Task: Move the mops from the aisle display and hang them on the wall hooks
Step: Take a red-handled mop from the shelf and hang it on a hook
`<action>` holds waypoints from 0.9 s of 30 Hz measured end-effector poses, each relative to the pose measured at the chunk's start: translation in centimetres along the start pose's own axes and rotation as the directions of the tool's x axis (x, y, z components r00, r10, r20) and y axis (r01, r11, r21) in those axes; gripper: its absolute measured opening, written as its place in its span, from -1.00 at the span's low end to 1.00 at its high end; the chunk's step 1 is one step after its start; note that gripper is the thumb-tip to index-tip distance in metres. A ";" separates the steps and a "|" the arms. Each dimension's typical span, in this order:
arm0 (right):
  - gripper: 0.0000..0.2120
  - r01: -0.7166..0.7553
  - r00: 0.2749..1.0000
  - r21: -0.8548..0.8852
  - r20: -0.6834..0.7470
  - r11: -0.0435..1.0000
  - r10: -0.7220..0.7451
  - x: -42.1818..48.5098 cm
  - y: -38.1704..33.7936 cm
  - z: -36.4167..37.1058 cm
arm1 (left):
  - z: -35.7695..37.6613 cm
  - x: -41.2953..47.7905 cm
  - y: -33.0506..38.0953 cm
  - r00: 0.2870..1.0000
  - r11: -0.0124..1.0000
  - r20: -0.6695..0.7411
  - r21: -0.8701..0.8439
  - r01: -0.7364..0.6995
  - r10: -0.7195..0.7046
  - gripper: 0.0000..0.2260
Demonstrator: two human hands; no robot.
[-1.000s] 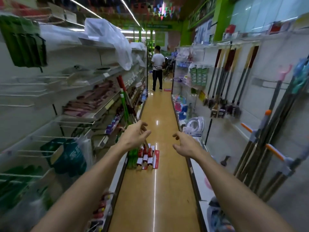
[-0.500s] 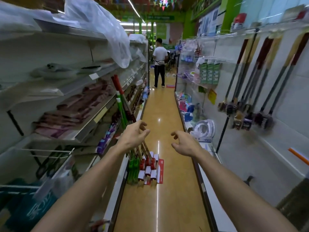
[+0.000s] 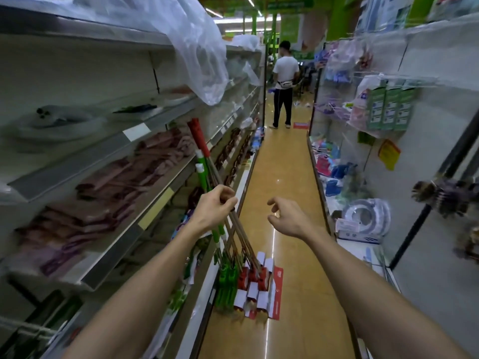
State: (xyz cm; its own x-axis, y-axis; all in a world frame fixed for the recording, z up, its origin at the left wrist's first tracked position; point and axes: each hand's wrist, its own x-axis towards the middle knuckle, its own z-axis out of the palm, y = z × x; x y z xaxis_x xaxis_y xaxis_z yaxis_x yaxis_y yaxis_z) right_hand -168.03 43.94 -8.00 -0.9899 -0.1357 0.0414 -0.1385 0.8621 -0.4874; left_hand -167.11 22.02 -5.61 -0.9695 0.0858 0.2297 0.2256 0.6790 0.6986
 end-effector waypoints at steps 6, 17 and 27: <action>-0.55 0.024 0.997 0.012 0.067 1.000 -0.024 11.1 0.6 2.2 | 1.1 10.1 -4.0 0.997 0.997 -0.052 -0.042 0.057 -0.059 -0.83; -0.58 0.056 0.990 -0.007 0.129 0.998 -0.054 31.4 -0.3 6.0 | 0.9 28.2 -13.5 0.977 0.973 -0.086 -0.143 0.182 -0.195 -0.83; -0.58 0.090 0.967 -0.012 0.240 0.996 -0.085 40.1 -0.4 7.9 | 0.6 36.8 -17.6 0.907 0.931 -0.242 -0.210 0.299 -0.346 -0.84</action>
State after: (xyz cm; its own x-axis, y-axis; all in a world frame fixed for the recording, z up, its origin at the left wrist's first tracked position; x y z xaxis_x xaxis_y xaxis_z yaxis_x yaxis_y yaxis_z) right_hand -207.39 34.30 -12.98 -0.9382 -0.3214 -0.1281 -0.2276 0.8522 -0.4712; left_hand -206.81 13.69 -9.87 -0.9336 -0.3335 0.1309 -0.0596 0.5047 0.8612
